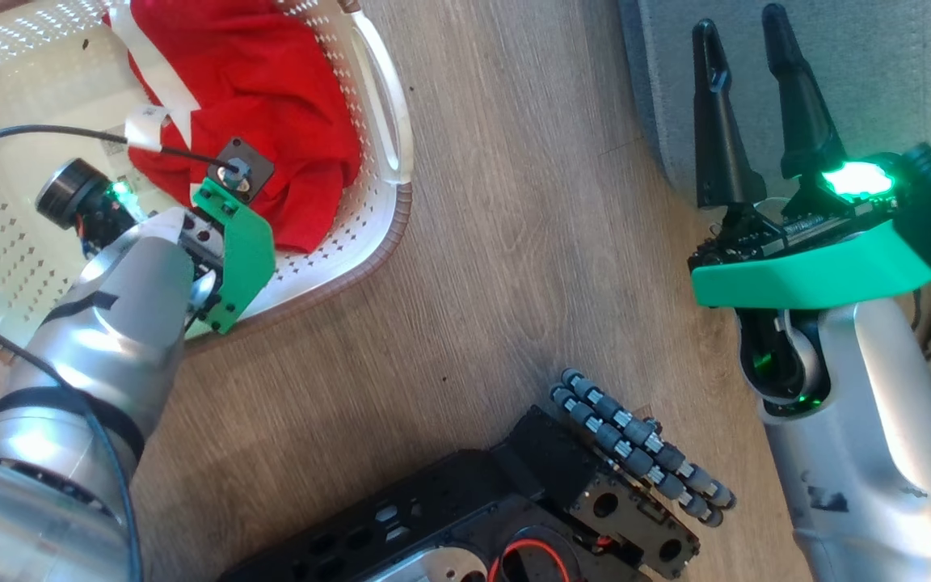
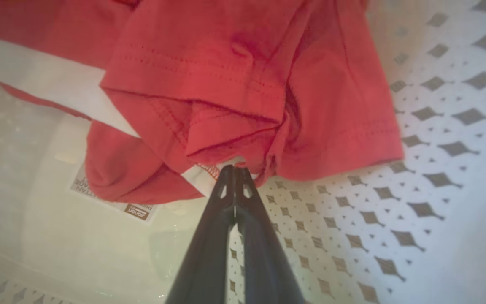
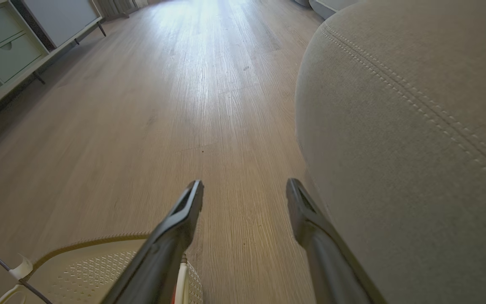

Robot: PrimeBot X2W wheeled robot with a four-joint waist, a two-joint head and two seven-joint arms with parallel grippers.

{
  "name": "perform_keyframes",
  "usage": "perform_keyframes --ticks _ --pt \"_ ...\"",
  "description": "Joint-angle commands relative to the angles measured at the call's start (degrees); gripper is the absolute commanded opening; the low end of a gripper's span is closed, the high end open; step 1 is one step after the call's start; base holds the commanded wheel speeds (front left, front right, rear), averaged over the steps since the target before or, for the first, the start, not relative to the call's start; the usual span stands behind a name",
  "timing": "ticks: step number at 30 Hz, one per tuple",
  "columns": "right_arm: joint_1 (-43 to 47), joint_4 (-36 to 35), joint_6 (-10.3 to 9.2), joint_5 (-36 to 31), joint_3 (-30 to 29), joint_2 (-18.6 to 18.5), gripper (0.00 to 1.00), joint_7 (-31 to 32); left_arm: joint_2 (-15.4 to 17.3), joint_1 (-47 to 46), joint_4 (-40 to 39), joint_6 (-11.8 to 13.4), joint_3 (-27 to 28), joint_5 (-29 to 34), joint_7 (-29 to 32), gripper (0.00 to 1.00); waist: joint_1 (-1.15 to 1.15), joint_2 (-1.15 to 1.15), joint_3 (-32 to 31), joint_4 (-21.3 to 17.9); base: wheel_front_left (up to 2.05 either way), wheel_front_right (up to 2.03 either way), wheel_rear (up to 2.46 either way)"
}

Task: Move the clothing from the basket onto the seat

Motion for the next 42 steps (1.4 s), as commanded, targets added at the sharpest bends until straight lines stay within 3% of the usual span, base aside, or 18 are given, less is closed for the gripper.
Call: perform_keyframes --ticks 1,10,25,42 --pt "1.72 -1.09 -0.01 -0.24 0.27 -0.04 1.0 -0.36 -0.36 0.44 -0.66 -0.05 0.37 -1.22 -1.04 0.0 0.0 0.0 -0.28 -0.11 0.0 0.0 0.0" --pt "-3.31 0.47 -0.01 -0.99 2.24 -0.04 1.0 -0.36 1.13 -0.66 -2.25 -0.07 0.28 -6.84 -5.4 0.0 0.0 0.0 -2.55 -0.41 0.0 0.0 0.0" --pt "-4.79 6.28 -0.01 -9.93 -1.09 -0.04 1.0 -0.36 -3.55 3.95 -5.77 -0.07 -2.04 -17.11 -12.29 0.0 0.0 0.0 -16.67 10.86 0.0 0.0 0.0" --pt "2.57 14.0 -0.01 -14.93 -3.54 -0.04 1.0 -0.36 -5.6 13.17 -9.58 -0.07 -2.22 -25.85 -16.97 0.0 0.0 0.0 -36.44 21.29 0.0 0.0 0.0"
